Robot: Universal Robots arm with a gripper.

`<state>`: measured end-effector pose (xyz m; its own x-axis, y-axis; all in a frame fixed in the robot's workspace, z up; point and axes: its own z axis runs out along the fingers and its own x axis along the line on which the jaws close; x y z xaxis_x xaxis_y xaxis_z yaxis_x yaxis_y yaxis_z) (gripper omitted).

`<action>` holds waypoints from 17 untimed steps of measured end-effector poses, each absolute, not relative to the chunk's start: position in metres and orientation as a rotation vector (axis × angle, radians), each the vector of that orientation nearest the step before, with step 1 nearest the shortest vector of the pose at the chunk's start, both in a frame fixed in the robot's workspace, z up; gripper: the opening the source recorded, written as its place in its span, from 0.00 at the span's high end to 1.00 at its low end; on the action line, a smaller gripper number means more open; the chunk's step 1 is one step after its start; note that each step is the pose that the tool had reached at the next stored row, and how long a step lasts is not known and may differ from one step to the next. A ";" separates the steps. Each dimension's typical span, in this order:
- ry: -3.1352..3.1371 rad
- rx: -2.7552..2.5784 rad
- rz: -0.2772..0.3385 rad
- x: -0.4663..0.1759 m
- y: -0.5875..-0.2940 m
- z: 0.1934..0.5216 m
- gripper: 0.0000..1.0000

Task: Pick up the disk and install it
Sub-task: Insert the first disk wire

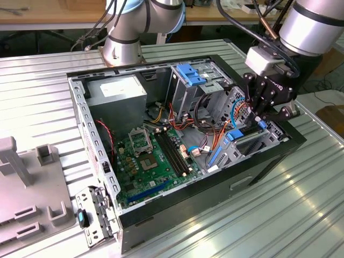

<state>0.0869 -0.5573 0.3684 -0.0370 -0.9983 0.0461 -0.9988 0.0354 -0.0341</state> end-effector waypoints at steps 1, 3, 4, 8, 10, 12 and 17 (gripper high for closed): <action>-2.253 2.174 0.089 0.097 -0.557 0.368 0.89; -2.253 2.173 0.089 0.107 -0.557 0.368 0.89; -2.253 2.174 0.089 0.110 -0.556 0.368 0.89; -2.253 2.173 0.089 0.112 -0.554 0.377 0.89; -2.253 2.173 0.089 0.112 -0.553 0.377 0.89; -2.253 2.173 0.089 0.112 -0.553 0.378 0.89; -2.253 2.173 0.088 0.113 -0.553 0.382 0.89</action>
